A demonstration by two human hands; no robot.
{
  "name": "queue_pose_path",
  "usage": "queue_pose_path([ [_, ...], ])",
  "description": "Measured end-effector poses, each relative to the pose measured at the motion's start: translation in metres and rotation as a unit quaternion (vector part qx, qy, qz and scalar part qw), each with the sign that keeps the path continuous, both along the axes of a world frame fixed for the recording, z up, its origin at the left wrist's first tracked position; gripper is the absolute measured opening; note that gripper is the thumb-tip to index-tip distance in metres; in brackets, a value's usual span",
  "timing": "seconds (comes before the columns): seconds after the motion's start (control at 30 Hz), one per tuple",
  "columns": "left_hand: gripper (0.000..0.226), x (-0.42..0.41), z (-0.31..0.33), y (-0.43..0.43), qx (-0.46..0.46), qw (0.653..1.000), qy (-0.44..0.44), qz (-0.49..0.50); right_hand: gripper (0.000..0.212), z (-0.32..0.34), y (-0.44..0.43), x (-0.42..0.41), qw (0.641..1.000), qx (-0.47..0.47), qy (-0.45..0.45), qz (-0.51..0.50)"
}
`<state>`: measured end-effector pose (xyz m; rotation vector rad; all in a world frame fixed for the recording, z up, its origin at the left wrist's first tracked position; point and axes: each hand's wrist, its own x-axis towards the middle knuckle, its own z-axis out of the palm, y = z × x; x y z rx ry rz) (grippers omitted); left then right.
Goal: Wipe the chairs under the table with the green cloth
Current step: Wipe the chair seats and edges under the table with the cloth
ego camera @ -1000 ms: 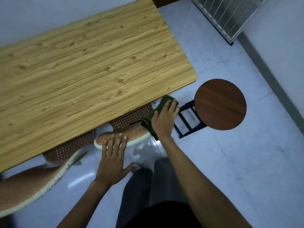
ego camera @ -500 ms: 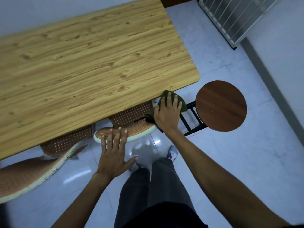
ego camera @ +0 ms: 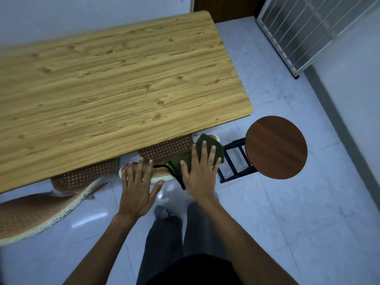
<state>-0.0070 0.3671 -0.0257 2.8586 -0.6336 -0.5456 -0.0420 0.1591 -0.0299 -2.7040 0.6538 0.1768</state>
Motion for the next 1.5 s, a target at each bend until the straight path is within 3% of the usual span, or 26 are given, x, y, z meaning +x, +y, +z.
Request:
queue_pose_path([
  [0.1, 0.071, 0.001, -0.001, -0.003, 0.005, 1.000, -0.011, 0.006, 0.060, -0.007, -0.044, 0.028, 0.998, 0.045, -0.012, -0.035],
  [0.2, 0.070, 0.001, -0.006, -0.001, 0.015, 1.000, -0.024, 0.001, 0.055, -0.019, -0.097, 0.063, 0.980, 0.182, 0.010, -0.085],
  [0.3, 0.072, 0.001, -0.012, 0.000, 0.015, 0.999, -0.038, 0.001, 0.050, -0.026, -0.138, 0.104, 0.929, 0.309, 0.160, -0.130],
  [0.4, 0.073, 0.000, -0.015, -0.001, 0.015, 0.998, -0.053, 0.007, 0.051, -0.028, -0.140, 0.129, 0.872, 0.426, 0.217, -0.110],
  [0.47, 0.074, -0.002, -0.014, -0.003, 0.015, 0.998, -0.058, 0.017, 0.052, -0.033, -0.139, 0.135, 0.894, 0.375, 0.231, -0.082],
  [0.53, 0.075, -0.003, -0.011, -0.001, 0.016, 0.998, -0.050, 0.023, 0.049, -0.033, -0.137, 0.127, 0.932, 0.265, 0.239, -0.062],
  [0.67, 0.075, 0.000, -0.005, -0.007, 0.025, 0.999, -0.034, 0.030, 0.066, -0.012, -0.099, 0.078, 0.987, 0.076, 0.143, -0.026],
  [0.77, 0.076, -0.002, 0.003, -0.011, 0.030, 0.998, -0.014, 0.044, 0.076, 0.007, -0.026, 0.026, 0.996, -0.015, 0.077, 0.034],
  [0.97, 0.079, 0.000, 0.011, -0.010, 0.022, 0.999, 0.017, 0.034, 0.074, 0.006, 0.048, -0.036, 0.990, -0.009, 0.025, 0.139],
  [1.1, 0.084, 0.001, 0.013, -0.016, 0.024, 0.998, 0.009, 0.050, 0.073, 0.000, 0.002, -0.025, 0.988, -0.017, 0.016, 0.153],
  [1.3, 0.081, 0.002, 0.008, -0.016, 0.035, 0.998, 0.004, 0.046, 0.070, -0.005, -0.074, 0.018, 0.996, 0.006, 0.021, 0.084],
  [1.4, 0.078, 0.001, 0.006, -0.015, 0.037, 0.998, -0.007, 0.045, 0.064, -0.015, -0.118, 0.052, 0.995, 0.068, 0.066, 0.038],
  [1.5, 0.077, 0.000, 0.004, -0.015, 0.036, 0.998, -0.008, 0.050, 0.055, -0.027, -0.149, 0.086, 0.968, 0.206, 0.143, -0.027],
])
